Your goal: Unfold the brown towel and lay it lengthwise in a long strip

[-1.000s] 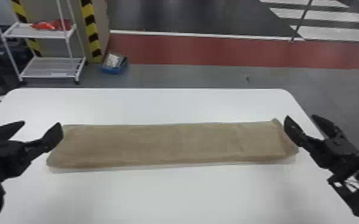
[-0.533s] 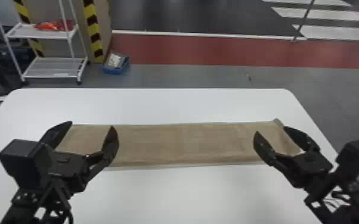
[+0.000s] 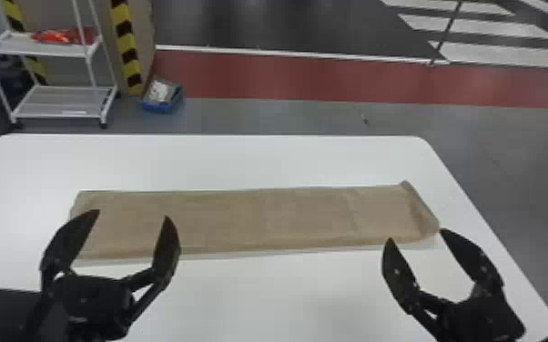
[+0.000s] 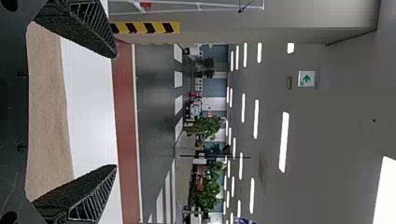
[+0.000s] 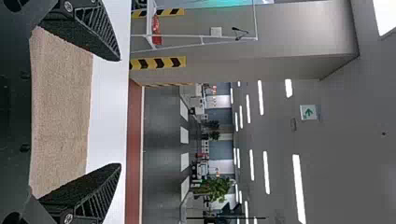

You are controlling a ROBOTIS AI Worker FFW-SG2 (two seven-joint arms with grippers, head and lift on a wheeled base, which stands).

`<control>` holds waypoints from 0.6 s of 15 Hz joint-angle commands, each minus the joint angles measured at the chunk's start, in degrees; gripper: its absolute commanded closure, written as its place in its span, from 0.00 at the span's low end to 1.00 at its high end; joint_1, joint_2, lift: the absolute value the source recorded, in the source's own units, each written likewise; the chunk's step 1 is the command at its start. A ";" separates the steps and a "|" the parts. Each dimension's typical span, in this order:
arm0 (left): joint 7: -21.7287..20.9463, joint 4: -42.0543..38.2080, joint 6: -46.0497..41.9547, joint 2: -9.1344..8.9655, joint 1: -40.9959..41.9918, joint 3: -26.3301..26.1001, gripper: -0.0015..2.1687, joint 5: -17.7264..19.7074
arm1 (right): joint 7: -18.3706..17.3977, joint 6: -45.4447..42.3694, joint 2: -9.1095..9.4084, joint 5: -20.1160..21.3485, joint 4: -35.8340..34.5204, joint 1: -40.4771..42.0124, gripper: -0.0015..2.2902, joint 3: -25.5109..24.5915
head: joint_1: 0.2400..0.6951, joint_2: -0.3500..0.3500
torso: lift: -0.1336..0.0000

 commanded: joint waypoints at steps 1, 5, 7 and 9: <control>0.00 0.32 -1.18 0.08 1.93 1.25 0.02 0.03 | 0.01 -3.28 0.05 -0.67 0.33 3.01 0.04 -1.19 | 1.00 0.31 | 0.08; 0.00 1.02 -1.71 0.08 2.20 1.69 0.02 0.47 | -0.16 -2.93 1.46 -1.90 1.21 4.24 0.04 -4.09 | 1.00 0.29 | 0.08; 0.00 1.02 -1.53 0.08 1.93 1.86 0.02 0.64 | -0.87 -2.05 2.25 -4.09 1.21 4.24 0.04 -6.02 | 1.00 0.27 | 0.08; 0.00 0.58 0.40 -0.18 1.67 1.95 0.02 0.55 | -1.74 -1.52 2.34 -6.55 1.12 4.24 0.04 -6.37 | 1.00 0.22 | 0.08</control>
